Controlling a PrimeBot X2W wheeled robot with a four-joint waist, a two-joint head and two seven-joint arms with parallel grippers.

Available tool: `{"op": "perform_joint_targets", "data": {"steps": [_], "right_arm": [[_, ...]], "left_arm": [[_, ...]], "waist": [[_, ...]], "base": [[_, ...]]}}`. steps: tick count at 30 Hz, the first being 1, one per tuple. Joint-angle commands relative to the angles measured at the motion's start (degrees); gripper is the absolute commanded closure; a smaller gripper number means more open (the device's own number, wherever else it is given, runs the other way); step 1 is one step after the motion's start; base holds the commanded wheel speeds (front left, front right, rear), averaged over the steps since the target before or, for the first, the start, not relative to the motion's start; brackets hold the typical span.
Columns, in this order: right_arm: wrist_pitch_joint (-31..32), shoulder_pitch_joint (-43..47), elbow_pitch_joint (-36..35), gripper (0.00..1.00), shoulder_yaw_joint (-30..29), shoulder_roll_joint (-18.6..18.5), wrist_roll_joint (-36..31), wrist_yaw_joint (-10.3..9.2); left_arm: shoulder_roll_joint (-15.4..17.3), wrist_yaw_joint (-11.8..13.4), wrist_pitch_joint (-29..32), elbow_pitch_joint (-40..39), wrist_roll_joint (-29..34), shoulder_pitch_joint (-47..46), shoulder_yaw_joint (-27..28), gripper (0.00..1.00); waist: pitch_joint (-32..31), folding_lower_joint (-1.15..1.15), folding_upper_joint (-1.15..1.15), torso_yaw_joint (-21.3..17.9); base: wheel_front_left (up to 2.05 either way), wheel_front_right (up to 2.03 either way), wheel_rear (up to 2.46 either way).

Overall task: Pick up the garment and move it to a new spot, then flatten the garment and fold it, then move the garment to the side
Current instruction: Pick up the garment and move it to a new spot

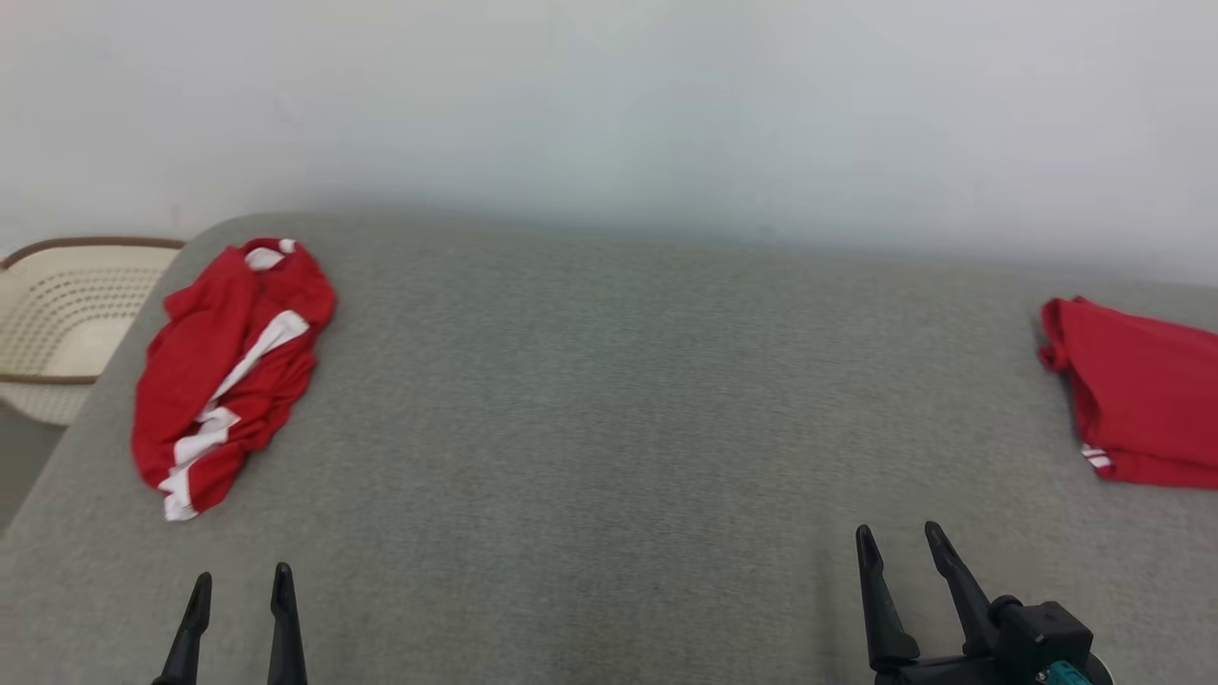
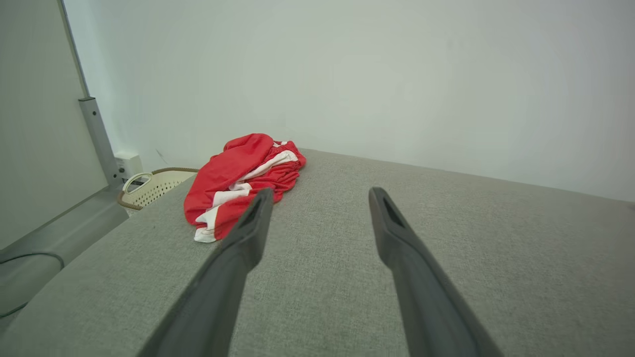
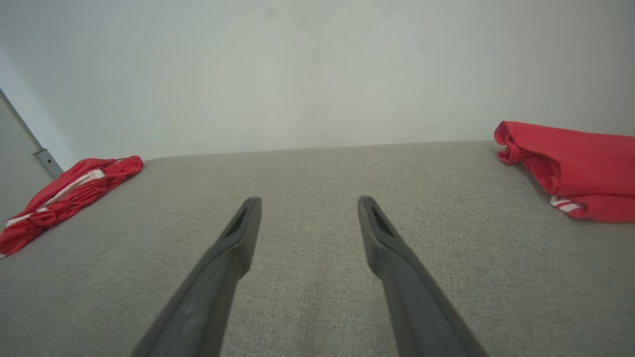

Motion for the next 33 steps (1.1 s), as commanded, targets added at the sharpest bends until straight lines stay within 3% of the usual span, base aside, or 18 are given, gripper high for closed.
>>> {"op": "perform_joint_targets", "data": {"steps": [1, 19, 26, 33], "right_arm": [[-0.27, 0.77, 0.23, 0.0, 0.24, 0.12, 0.06, -0.04], [-0.28, 0.8, 0.76, 0.0, 0.9, 0.3, 0.69, -0.04], [-0.28, 0.53, 0.68, 0.0, 1.21, 0.41, 0.49, -0.04], [-0.28, -0.19, 0.83, 0.0, 1.79, 0.07, 0.31, -0.04]], "left_arm": [[-0.01, -0.06, -0.08, 0.42, 0.05, 0.42, 0.33, 0.0], [0.05, -0.13, -0.08, 1.03, 1.06, 0.79, 0.71, 0.0], [0.11, -0.19, -0.08, 0.88, 0.63, 1.26, 1.56, 0.0], [-0.02, 0.45, -0.08, 0.55, -1.0, 0.37, 2.89, 0.0]], "waist": [[-0.47, 0.0, 0.0, 4.08], [-0.97, 0.0, 0.0, 16.66], [-0.63, 0.0, 0.0, 18.52], [0.24, 0.0, 0.0, 17.7]], "base": [[0.0, 0.0, 0.0], [0.0, 0.0, 0.0], [0.0, 0.0, 0.0], [0.0, 0.0, 0.0]]}}
